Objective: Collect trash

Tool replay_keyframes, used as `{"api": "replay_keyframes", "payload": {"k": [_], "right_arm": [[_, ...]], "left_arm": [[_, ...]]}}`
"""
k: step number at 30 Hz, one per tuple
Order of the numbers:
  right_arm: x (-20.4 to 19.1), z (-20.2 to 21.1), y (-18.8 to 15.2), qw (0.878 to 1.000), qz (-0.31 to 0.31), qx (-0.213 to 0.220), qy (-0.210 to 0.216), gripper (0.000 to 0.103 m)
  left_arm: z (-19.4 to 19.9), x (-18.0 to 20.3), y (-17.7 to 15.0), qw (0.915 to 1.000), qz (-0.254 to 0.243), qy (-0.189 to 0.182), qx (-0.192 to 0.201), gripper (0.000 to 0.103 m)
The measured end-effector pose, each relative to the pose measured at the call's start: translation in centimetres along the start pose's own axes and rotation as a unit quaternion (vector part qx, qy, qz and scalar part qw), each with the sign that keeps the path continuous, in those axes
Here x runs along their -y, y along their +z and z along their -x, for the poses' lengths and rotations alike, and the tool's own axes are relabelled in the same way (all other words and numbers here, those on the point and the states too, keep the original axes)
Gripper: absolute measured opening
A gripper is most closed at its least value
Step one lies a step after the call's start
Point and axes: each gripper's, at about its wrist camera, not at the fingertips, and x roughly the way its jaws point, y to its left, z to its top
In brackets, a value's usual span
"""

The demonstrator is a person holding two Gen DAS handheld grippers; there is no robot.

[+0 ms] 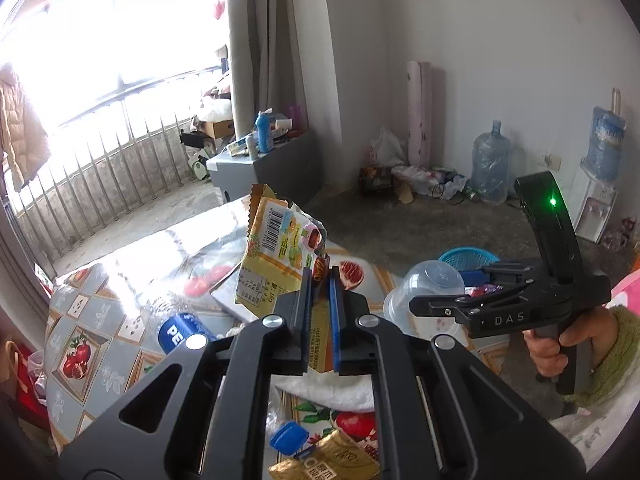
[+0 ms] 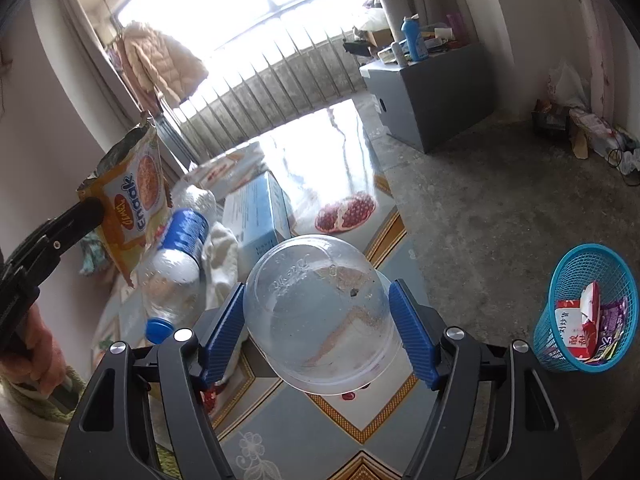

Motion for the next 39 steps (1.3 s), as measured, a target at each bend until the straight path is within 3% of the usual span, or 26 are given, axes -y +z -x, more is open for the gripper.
{"api": "replay_keyframes", "payload": {"k": [6, 12, 20, 25, 29, 34, 39], "right_arm": [[1.5, 2.8, 0.7, 0.999, -0.03, 0.041, 0.015, 0.07], [4.1, 5.9, 1.2, 0.994, -0.062, 0.088, 0.005, 0.07], [9.8, 8.4, 0.9, 0.983, -0.13, 0.127, -0.039, 0.07], [14.1, 8.4, 0.1, 0.972, -0.179, 0.138, -0.067, 0.07], [19.1, 7.5, -1.7, 0.955, -0.243, 0.138, -0.095, 0.07], [26.5, 5.1, -4.9, 0.922, -0.353, 0.116, -0.112, 0.07], [33.3, 1.0, -6.9, 0.891, -0.434, 0.087, -0.102, 0.07]], "left_arm": [[-0.1, 0.2, 2.9, 0.9991, 0.011, -0.035, 0.021, 0.006], [-2.0, 1.8, 6.5, 0.9948, 0.015, -0.097, 0.03, 0.006], [-8.6, 6.5, 11.1, 0.9806, 0.015, -0.195, -0.013, 0.006], [-15.0, 11.3, 13.0, 0.9691, 0.002, -0.237, -0.07, 0.006], [-20.3, 15.5, 13.5, 0.9607, -0.011, -0.249, -0.123, 0.006], [-26.7, 20.7, 12.7, 0.9516, -0.031, -0.252, -0.173, 0.006], [-30.9, 23.5, 11.4, 0.9466, -0.035, -0.25, -0.201, 0.006]]}}
